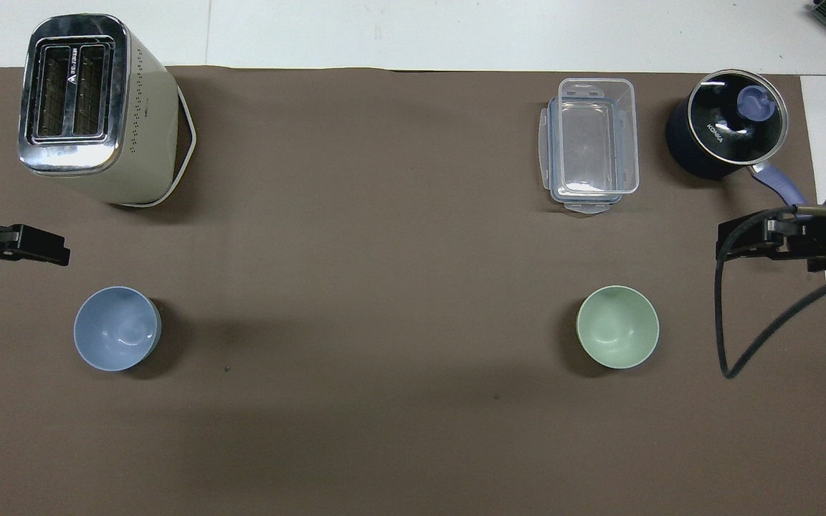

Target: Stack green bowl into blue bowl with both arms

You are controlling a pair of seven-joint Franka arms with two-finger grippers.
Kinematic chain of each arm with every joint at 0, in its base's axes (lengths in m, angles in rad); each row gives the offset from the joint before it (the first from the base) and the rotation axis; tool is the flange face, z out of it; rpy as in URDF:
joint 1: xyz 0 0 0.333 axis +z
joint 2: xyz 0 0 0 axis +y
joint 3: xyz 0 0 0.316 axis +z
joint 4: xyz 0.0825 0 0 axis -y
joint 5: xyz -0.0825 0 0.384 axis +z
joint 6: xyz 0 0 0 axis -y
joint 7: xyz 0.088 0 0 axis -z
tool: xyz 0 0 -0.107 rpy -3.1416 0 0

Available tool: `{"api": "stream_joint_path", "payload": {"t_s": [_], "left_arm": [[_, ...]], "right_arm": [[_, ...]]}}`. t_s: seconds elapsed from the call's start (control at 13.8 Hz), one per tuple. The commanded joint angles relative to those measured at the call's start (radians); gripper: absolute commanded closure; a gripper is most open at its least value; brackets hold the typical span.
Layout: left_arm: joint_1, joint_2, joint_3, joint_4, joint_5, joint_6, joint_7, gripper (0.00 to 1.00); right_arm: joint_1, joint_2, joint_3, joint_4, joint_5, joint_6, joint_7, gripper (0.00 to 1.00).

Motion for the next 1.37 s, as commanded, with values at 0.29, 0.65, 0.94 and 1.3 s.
{"api": "stream_joint_path", "payload": {"t_s": [0.29, 0.65, 0.94, 1.3], "left_arm": [[0.071, -0.035, -0.006, -0.177, -0.015, 0.154, 0.093, 0.0], [0.111, -0.023, -0.006, -0.279, -0.06, 0.239, 0.094, 0.0], [0.145, -0.022, -0.006, -0.411, -0.079, 0.376, 0.162, 0.0], [0.146, -0.008, -0.006, -0.508, -0.094, 0.485, 0.194, 0.0]], "right_arm": [[-0.011, -0.015, 0.002, -0.024, 0.014, 0.017, 0.013, 0.0], [-0.015, -0.016, 0.002, -0.025, 0.014, 0.017, 0.01, 0.0], [-0.017, -0.016, 0.002, -0.025, 0.014, 0.017, 0.01, 0.0], [-0.017, -0.018, 0.0, -0.027, 0.014, 0.017, 0.009, 0.0]]}}
